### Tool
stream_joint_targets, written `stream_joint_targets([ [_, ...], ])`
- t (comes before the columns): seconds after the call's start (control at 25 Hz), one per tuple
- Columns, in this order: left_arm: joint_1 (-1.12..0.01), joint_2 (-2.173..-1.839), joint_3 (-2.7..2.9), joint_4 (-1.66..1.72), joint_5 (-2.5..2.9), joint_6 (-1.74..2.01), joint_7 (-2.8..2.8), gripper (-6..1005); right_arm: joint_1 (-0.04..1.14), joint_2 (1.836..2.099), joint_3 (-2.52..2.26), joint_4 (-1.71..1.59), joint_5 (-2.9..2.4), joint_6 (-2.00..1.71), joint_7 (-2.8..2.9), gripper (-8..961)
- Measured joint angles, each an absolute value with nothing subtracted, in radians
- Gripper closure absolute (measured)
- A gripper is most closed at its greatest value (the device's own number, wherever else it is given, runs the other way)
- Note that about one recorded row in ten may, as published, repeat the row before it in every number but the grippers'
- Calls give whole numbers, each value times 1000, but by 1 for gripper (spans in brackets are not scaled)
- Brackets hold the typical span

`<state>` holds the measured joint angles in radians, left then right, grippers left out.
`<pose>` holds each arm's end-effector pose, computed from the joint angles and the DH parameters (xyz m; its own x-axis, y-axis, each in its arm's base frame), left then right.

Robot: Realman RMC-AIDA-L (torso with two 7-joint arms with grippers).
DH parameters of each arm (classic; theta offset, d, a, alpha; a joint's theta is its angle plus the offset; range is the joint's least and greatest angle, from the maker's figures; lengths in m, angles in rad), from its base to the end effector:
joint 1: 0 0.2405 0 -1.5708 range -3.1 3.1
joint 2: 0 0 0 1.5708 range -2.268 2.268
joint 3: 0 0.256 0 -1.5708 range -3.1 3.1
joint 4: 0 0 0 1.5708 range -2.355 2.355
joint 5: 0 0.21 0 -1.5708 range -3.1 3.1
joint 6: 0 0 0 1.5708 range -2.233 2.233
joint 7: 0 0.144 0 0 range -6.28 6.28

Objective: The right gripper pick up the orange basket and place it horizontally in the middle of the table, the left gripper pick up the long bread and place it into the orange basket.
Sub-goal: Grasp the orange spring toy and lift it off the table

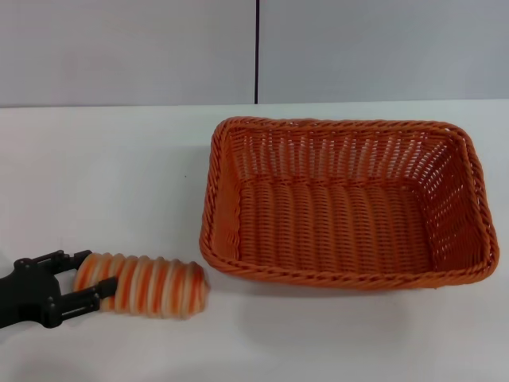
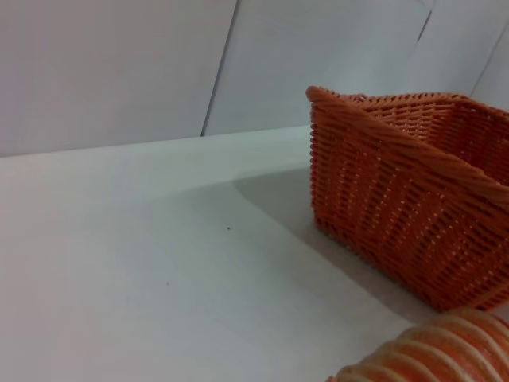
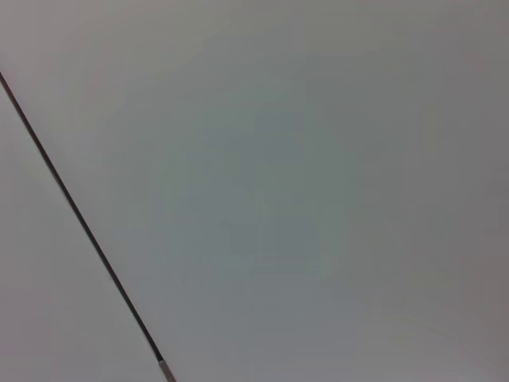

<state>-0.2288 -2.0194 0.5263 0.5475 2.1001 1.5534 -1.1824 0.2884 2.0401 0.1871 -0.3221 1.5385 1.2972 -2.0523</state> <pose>-0.3786 0.2235 0.0159 0.7191 0.5012 0.4814 0.6609 -0.7073 -0.2509 0.4301 0.2552 0.1056 0.2979 0.0658 -0.9523 -0.9525 0.0864 -0.2920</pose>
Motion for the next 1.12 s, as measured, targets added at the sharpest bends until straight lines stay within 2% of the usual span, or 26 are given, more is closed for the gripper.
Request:
stream_joint_targets([
  [0.28, -224, -2021, 513, 548, 2097, 1557, -1173, 353, 288, 2040, 187, -321, 1539, 1287, -2053, 353],
  [0.52, -221, -2022, 507, 548, 2096, 1558, -1164, 442, 288, 2040, 187, -320, 1538, 1286, -2053, 353],
  [1.12, -219, -2021, 468, 546, 2094, 1558, -1154, 580, 291, 2040, 187, -313, 1538, 1277, -2052, 353],
])
